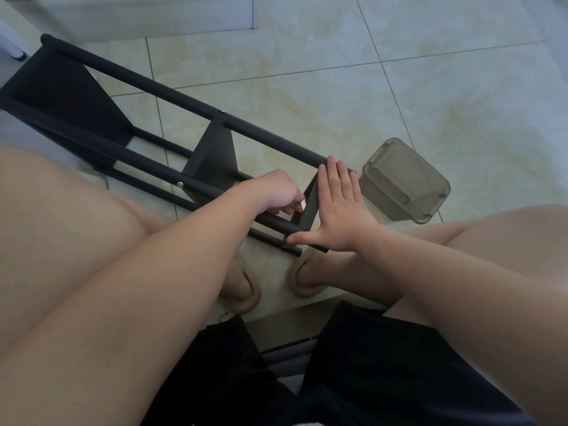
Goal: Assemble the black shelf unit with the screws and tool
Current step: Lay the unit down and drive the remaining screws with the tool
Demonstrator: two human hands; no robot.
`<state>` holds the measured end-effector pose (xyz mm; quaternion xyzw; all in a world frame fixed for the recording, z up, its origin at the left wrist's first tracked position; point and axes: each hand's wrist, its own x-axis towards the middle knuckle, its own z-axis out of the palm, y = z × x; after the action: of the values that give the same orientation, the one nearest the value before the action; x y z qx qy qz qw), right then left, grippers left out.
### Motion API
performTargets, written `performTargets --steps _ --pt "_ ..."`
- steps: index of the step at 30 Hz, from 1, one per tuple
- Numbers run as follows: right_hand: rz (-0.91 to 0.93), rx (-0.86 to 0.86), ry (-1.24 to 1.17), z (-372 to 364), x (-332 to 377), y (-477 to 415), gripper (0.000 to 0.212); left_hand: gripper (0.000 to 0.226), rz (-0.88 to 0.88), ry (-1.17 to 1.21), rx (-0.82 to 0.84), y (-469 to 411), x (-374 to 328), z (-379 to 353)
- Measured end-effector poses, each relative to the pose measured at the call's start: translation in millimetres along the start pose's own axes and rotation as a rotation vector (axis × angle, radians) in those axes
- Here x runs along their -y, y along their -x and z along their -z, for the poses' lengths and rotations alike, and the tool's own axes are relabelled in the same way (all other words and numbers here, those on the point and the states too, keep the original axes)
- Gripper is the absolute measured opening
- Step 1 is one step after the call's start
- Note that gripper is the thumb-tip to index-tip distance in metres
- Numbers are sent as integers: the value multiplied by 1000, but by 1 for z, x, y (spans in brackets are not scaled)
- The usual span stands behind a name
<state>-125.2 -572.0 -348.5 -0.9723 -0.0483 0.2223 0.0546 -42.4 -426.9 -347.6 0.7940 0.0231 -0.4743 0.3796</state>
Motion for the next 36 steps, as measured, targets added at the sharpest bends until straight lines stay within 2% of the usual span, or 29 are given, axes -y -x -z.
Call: performTargets --steps 16,36 --pt "4 2 2 -1 0 0 155 24 6 -124 57 5 -2 3" --pt "-1 8 -7 -1 0 -1 154 25 -152 -467 153 8 7 17"
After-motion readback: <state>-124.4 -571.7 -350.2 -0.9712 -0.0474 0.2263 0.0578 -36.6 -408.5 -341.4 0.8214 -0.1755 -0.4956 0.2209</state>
